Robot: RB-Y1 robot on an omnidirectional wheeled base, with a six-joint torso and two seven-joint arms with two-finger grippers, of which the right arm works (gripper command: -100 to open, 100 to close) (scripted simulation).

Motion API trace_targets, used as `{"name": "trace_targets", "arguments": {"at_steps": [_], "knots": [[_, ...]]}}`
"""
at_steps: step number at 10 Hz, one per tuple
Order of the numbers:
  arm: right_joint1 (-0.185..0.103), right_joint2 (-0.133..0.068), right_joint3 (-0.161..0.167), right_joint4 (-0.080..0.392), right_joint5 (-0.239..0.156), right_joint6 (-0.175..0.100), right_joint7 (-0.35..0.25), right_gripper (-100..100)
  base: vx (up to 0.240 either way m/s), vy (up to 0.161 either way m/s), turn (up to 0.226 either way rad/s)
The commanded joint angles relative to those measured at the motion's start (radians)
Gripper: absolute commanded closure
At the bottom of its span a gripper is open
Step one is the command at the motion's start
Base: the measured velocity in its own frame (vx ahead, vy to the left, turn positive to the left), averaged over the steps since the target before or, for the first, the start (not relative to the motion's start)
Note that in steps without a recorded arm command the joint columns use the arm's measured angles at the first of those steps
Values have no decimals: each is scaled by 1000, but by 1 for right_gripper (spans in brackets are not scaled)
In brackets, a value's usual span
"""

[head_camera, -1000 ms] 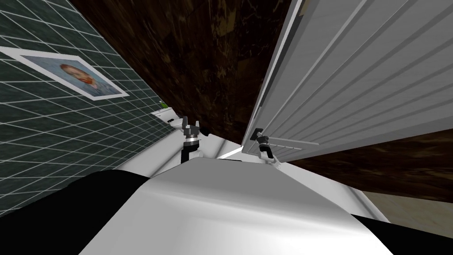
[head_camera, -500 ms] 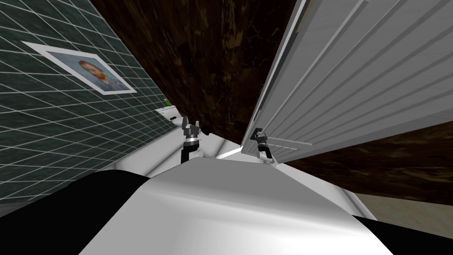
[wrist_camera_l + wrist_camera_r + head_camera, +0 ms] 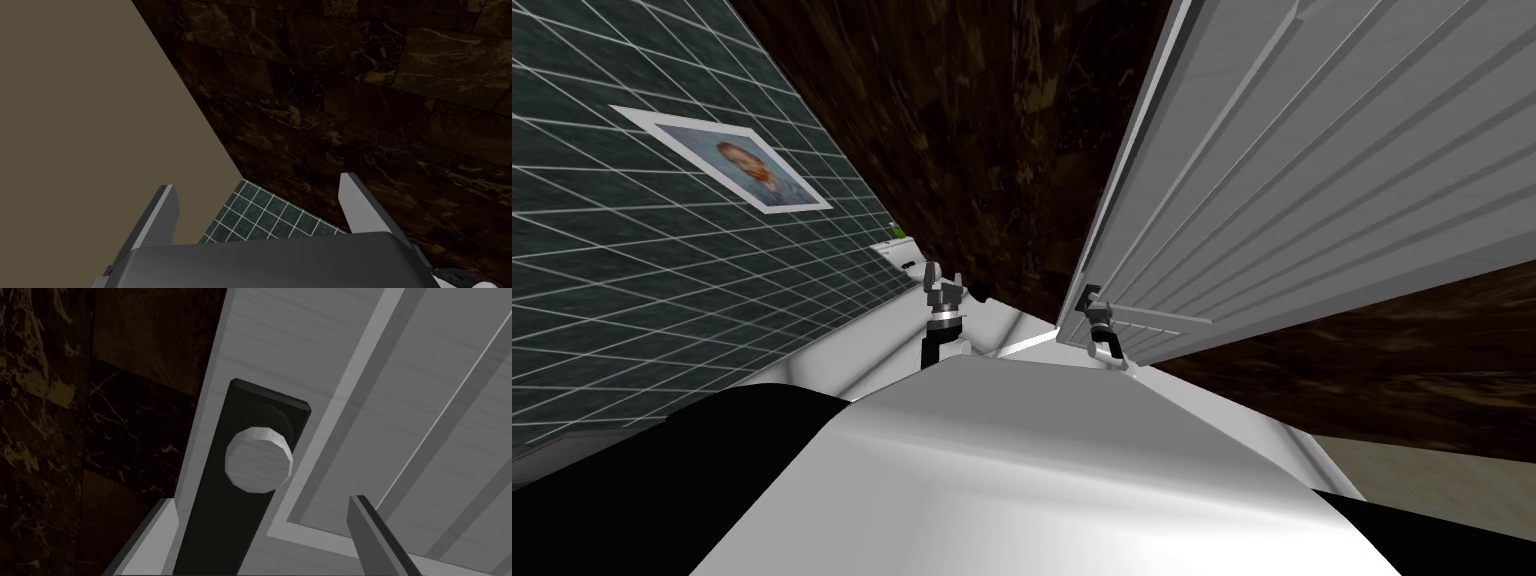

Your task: Pull the door open

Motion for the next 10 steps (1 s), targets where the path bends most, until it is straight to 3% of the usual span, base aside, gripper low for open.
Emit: {"name": "trace_targets", "arguments": {"at_steps": [1,8,9,10], "knots": [[6,13,7,-20,-26,12,-47,-100,-97,-29,40],[32,58,34,-81,-113,41,-198,-100,-90,-31,29],[28,54,32,-73,-105,37,-183,-100,-41,-12,5],[29,19,10,-55,-122,29,-212,-100,141,27,203]]}}
